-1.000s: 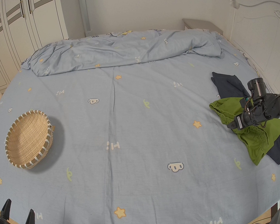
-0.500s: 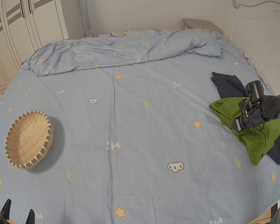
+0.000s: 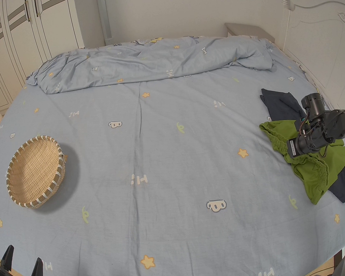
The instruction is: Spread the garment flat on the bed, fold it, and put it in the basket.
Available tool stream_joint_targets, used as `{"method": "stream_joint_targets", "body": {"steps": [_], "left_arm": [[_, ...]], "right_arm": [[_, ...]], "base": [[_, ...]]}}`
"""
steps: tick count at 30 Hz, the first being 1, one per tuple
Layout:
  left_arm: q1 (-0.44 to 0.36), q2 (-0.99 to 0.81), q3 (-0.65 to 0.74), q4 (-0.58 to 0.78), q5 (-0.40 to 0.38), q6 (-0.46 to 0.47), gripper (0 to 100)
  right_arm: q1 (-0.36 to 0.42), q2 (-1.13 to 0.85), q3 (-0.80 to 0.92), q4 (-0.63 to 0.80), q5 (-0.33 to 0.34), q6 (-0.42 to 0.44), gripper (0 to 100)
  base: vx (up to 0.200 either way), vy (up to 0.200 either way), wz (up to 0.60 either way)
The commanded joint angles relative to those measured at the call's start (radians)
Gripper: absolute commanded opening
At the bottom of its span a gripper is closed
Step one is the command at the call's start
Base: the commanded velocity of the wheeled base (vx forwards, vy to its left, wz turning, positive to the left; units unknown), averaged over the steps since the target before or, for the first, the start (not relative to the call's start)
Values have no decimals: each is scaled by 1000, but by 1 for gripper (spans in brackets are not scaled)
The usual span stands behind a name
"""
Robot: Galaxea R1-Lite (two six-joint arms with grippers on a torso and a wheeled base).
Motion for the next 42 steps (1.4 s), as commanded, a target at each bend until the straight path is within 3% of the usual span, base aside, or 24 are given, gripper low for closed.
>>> {"method": "stream_joint_targets", "body": {"steps": [1,6,8,13,16,26,31,37,42], "left_arm": [[0,-15,18,0,0,0,100],[0,-15,18,0,0,0,100],[0,-15,18,0,0,0,100],[0,-15,18,0,0,0,100],[0,-15,18,0,0,0,100],[0,-15,18,0,0,0,100],[0,-15,18,0,0,0,100],[0,-15,18,0,0,0,100],[0,-15,18,0,0,0,100]], "right_arm": [[99,-69,-169,201,68,227,0],[240,-127,-186,264,246,456,0],[319,-138,-158,256,273,525,0],[440,-135,-163,232,250,594,0],[570,-127,-178,163,213,654,0],[783,19,-353,100,154,652,0],[895,37,-416,-58,98,654,0],[951,37,-402,-109,26,658,0],[943,71,-401,-109,25,663,0]], "base": [[0,0,0],[0,0,0],[0,0,0],[0,0,0],[0,0,0],[0,0,0],[0,0,0],[0,0,0],[0,0,0]]}}
